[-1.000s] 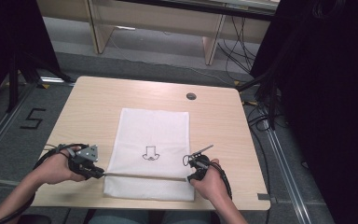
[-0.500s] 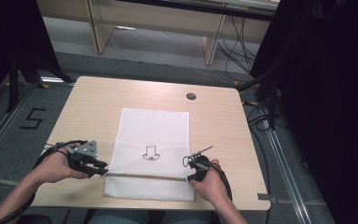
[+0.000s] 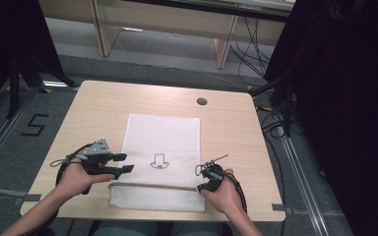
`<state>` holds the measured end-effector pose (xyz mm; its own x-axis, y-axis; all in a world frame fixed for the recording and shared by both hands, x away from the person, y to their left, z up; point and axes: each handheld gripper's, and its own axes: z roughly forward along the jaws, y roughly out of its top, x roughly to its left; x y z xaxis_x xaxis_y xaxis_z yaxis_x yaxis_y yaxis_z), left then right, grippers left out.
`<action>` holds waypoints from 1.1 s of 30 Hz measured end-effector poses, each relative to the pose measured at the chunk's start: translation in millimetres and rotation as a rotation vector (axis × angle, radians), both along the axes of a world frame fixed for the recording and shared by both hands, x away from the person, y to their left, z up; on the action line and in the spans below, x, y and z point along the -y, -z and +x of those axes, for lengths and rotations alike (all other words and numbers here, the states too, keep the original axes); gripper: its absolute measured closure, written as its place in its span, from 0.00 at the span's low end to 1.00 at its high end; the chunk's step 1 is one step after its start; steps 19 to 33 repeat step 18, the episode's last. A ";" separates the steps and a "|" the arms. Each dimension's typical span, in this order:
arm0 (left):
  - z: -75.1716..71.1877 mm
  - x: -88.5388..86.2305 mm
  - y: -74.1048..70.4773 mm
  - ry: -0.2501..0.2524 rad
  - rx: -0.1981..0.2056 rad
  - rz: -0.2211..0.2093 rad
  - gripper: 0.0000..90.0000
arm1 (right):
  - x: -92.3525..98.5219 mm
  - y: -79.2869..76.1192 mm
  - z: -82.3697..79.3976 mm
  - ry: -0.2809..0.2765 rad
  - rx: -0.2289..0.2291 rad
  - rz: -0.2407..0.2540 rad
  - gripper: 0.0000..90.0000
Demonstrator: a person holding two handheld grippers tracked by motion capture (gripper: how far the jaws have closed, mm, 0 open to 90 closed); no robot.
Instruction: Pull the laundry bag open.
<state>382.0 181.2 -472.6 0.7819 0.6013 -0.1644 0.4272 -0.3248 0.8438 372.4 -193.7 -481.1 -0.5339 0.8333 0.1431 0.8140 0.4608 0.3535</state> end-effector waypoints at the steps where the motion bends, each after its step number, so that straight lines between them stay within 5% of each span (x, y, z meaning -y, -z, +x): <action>1: -1.2 1.2 2.8 -0.013 -0.022 0.005 0.48 | 0.3 -0.9 -0.8 0.012 -0.017 -0.020 0.94; 3: -0.7 0.2 4.9 -0.002 -0.009 0.030 0.47 | -1.3 -2.7 -2.1 0.025 -0.007 0.028 0.93; 8: -2.2 -4.5 0.6 -0.043 -0.006 0.012 0.45 | -0.7 -5.5 -4.2 0.033 -0.003 0.030 0.89; 18: -16.1 -19.3 -4.4 -0.133 0.004 -0.022 0.42 | 10.7 -18.6 -4.5 0.049 0.113 0.076 0.80; 33: -16.1 -19.3 -4.4 -0.133 0.004 -0.022 0.42 | 10.7 -18.6 -4.5 0.049 0.113 0.076 0.80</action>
